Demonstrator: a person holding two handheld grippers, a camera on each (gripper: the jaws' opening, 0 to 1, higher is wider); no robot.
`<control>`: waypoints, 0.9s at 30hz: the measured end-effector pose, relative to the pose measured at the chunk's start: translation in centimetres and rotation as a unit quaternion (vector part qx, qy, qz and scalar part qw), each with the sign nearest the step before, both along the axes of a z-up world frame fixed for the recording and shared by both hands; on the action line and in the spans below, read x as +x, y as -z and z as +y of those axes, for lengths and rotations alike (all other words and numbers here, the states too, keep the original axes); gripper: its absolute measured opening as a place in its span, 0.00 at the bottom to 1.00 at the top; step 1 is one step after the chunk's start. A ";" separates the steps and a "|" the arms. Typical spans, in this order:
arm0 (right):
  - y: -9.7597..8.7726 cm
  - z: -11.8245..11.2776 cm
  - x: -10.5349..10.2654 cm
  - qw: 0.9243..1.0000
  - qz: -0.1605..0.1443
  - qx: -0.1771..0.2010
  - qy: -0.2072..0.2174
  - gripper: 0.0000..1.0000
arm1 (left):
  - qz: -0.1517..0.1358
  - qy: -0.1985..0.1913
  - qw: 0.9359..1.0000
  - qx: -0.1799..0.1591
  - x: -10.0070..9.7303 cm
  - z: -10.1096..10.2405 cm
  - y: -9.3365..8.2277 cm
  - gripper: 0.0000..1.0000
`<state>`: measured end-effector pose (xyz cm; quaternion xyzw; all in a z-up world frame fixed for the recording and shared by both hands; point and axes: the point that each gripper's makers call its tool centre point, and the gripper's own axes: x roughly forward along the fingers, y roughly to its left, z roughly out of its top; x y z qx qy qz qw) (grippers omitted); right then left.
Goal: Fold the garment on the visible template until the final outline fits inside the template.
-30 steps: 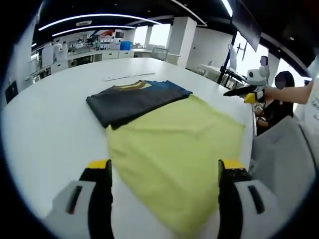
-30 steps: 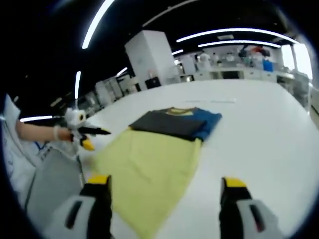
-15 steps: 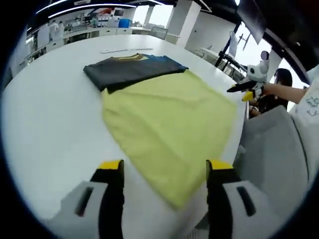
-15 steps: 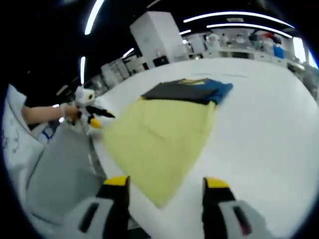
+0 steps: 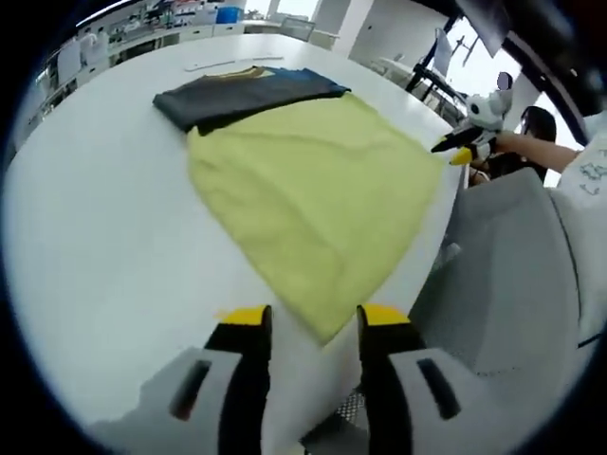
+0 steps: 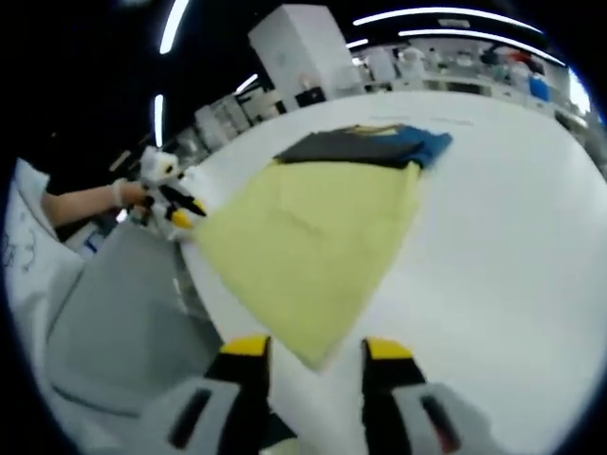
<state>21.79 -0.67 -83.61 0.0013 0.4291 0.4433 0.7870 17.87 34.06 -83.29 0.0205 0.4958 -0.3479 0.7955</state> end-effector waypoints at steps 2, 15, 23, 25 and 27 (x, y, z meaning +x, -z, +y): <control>0.1 0.1 -0.2 1.000 0.006 0.004 0.001 0.30 | 0.013 -0.019 1.000 -0.010 -0.2 0.0 0.2 0.25; 0.5 0.7 -0.5 0.999 0.041 0.025 0.021 0.04 | 0.048 -0.084 0.994 -0.059 0.3 0.8 1.7 0.00; -0.7 0.2 -0.5 0.998 0.041 0.038 0.032 0.00 | 0.022 -0.066 0.995 -0.068 0.0 1.0 0.6 0.00; -1.2 0.2 -0.6 0.996 0.049 0.054 0.040 0.00 | 0.018 -0.074 0.994 -0.077 0.1 1.2 0.3 0.00; -1.8 0.3 -1.0 0.995 0.054 0.064 0.047 0.00 | 0.018 -0.081 0.992 -0.092 0.0 1.1 -0.1 0.00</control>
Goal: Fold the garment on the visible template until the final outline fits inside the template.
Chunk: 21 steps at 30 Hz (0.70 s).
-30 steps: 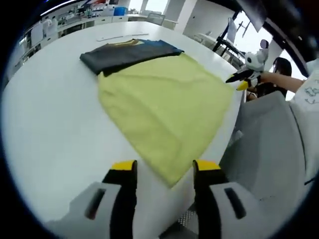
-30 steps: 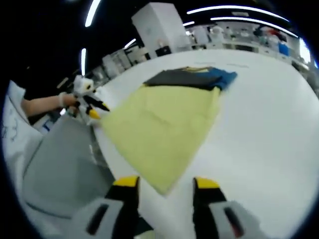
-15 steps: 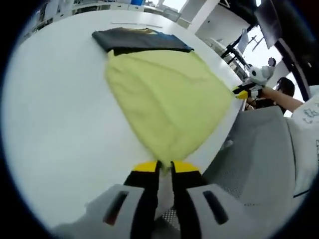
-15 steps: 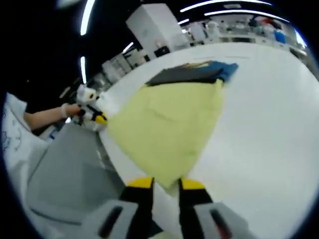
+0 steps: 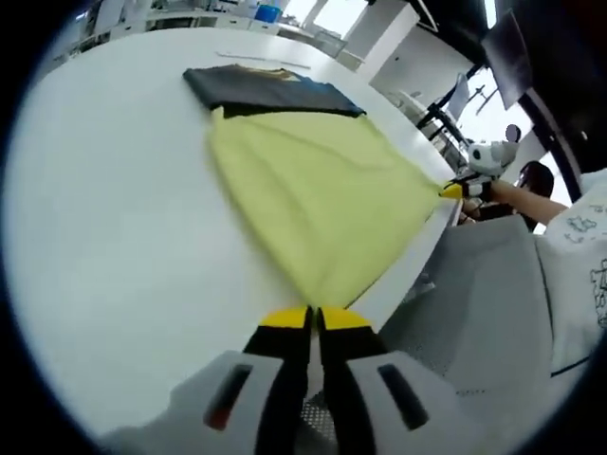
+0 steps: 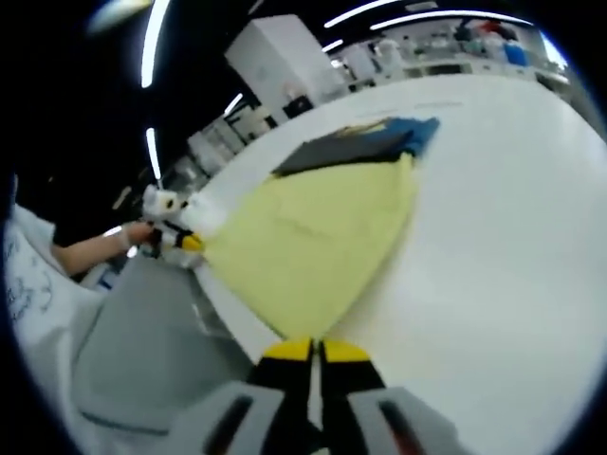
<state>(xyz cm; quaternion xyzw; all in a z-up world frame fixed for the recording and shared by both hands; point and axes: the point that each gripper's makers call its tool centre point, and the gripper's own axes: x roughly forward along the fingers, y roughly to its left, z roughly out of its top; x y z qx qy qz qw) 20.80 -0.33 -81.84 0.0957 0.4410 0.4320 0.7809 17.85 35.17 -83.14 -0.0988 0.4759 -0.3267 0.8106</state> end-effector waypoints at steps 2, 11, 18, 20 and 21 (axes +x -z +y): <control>-0.5 0.1 -0.5 1.000 0.009 0.011 0.008 0.00 | -0.001 0.001 1.000 -0.010 -0.5 -0.2 -0.5 0.00; -2.7 -0.7 -3.4 0.998 0.045 0.045 0.025 0.00 | -0.029 0.033 0.998 -0.042 -3.5 -1.0 -3.3 0.00; -3.7 -1.4 -5.2 0.995 0.068 0.069 0.034 0.00 | -0.028 0.032 0.997 -0.071 -5.8 -1.4 -5.2 0.00; -4.1 -1.3 -5.9 0.994 0.075 0.074 0.034 0.00 | -0.026 0.038 0.996 -0.073 -6.3 -1.6 -5.5 0.00; -4.4 -1.1 -6.3 0.993 0.079 0.076 0.032 0.00 | -0.025 0.040 0.996 -0.073 -6.5 -1.6 -5.7 0.00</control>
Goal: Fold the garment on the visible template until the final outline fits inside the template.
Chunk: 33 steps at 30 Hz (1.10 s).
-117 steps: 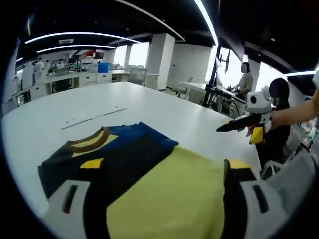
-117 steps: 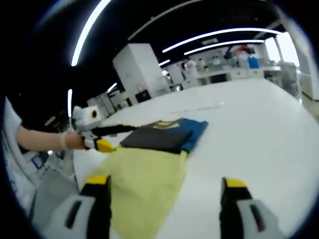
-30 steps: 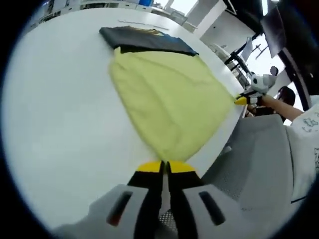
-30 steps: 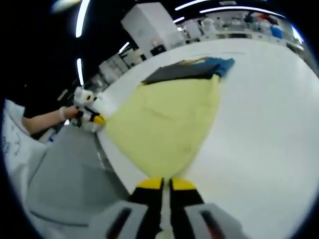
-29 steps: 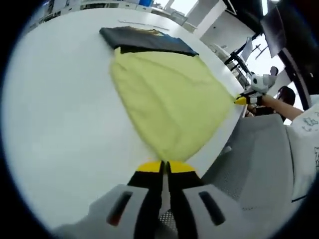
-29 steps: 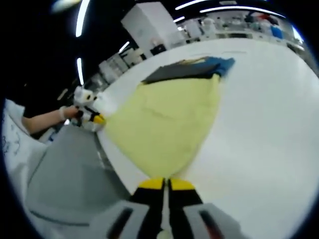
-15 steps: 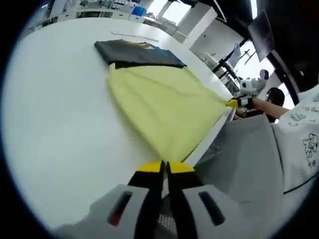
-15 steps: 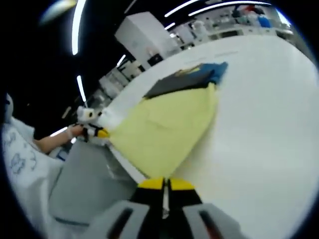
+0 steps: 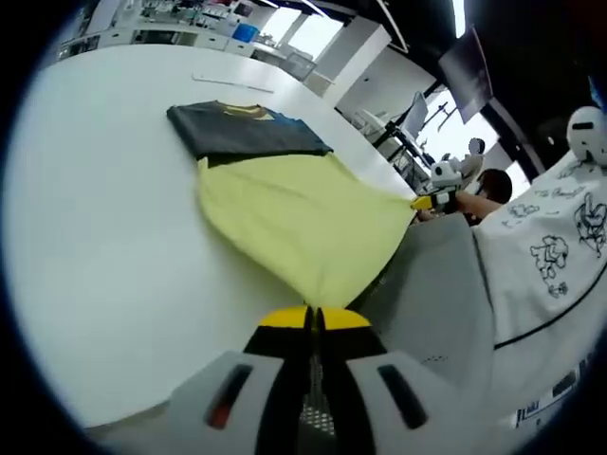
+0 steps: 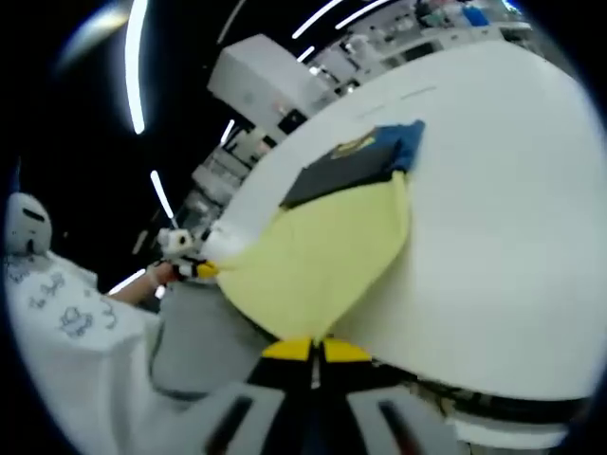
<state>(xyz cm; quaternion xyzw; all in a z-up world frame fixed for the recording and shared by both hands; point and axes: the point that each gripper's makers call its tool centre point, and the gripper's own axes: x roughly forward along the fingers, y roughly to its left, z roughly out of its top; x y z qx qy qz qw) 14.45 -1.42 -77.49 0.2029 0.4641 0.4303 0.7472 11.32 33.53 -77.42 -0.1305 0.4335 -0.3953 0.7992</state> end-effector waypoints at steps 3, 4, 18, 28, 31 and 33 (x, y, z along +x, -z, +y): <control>-0.5 0.3 -0.7 1.000 0.003 0.001 -0.006 0.00 | -0.001 0.005 1.000 -0.007 -0.4 -0.2 -0.6 0.00; -0.7 0.3 -0.8 1.000 0.004 0.003 -0.006 0.00 | -0.001 0.005 1.000 -0.012 -0.5 -0.3 -0.9 0.00; -4.9 1.9 5.5 0.995 -0.025 0.077 0.052 0.00 | -0.064 -0.108 0.985 -0.116 6.8 -0.7 -5.8 0.00; -6.0 2.3 14.3 0.985 -0.064 0.105 0.123 0.00 | -0.094 -0.189 0.962 -0.174 14.8 -0.3 -6.7 0.00; -6.2 2.3 16.3 0.982 -0.067 0.110 0.136 0.00 | -0.092 -0.197 0.962 -0.165 16.7 -0.2 -6.2 0.00; -6.2 2.2 17.9 0.981 -0.075 0.107 0.141 0.00 | -0.096 -0.200 0.961 -0.162 17.9 -0.2 -6.1 0.00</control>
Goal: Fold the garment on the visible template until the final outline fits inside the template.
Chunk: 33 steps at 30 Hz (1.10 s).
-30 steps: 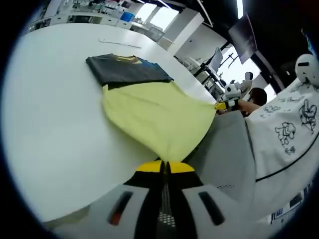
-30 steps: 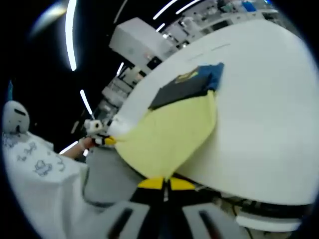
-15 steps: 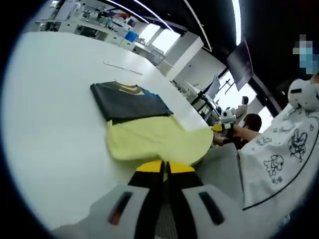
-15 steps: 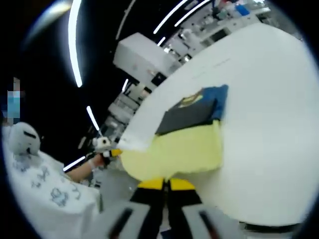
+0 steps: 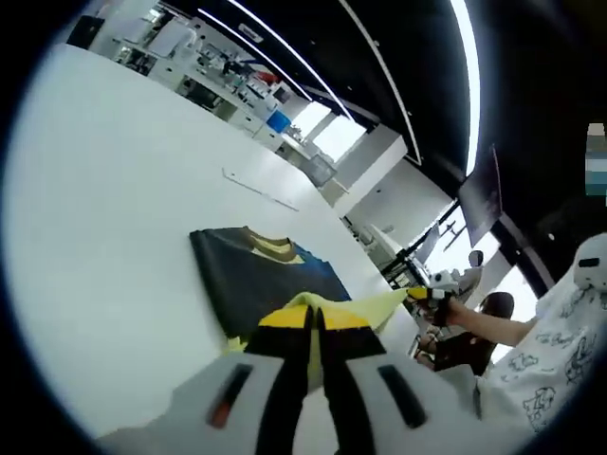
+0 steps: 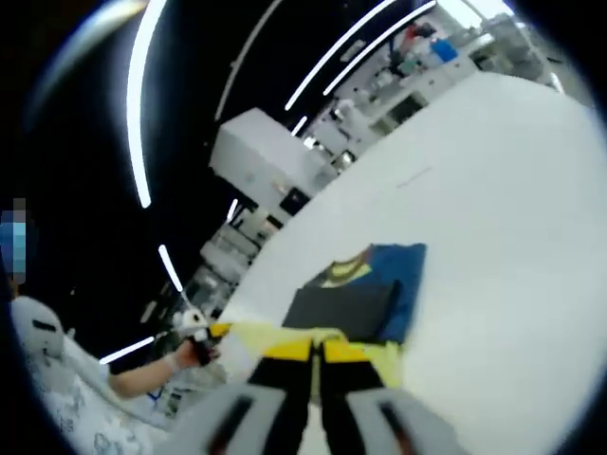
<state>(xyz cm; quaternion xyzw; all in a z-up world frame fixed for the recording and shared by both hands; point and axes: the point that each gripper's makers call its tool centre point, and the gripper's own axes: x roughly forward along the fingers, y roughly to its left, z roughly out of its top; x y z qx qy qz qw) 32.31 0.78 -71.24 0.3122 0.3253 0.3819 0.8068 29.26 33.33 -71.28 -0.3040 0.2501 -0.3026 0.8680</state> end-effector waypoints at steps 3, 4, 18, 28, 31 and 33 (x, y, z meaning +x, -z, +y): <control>-0.2 0.1 2.1 1.000 -0.014 -0.006 0.002 0.00 | -0.003 -0.005 1.000 0.005 1.9 0.6 0.3 0.00; -0.1 0.2 2.6 1.000 -0.016 -0.008 0.002 0.00 | -0.003 -0.009 1.000 0.006 2.5 0.7 0.4 0.00; -0.4 1.1 10.6 0.999 -0.033 -0.017 0.022 0.00 | -0.003 -0.065 0.997 -0.027 8.1 2.6 0.1 0.00; 1.4 1.8 13.7 0.999 -0.015 -0.038 0.030 0.00 | 0.021 -0.099 0.994 -0.042 10.7 3.2 1.9 0.00; 2.7 2.0 13.8 0.998 0.000 -0.047 0.033 0.00 | 0.039 -0.103 0.993 -0.029 11.0 3.3 3.4 0.00; 3.9 2.1 13.8 0.998 0.012 -0.058 0.034 0.00 | 0.053 -0.105 0.993 -0.023 11.0 3.3 4.5 0.00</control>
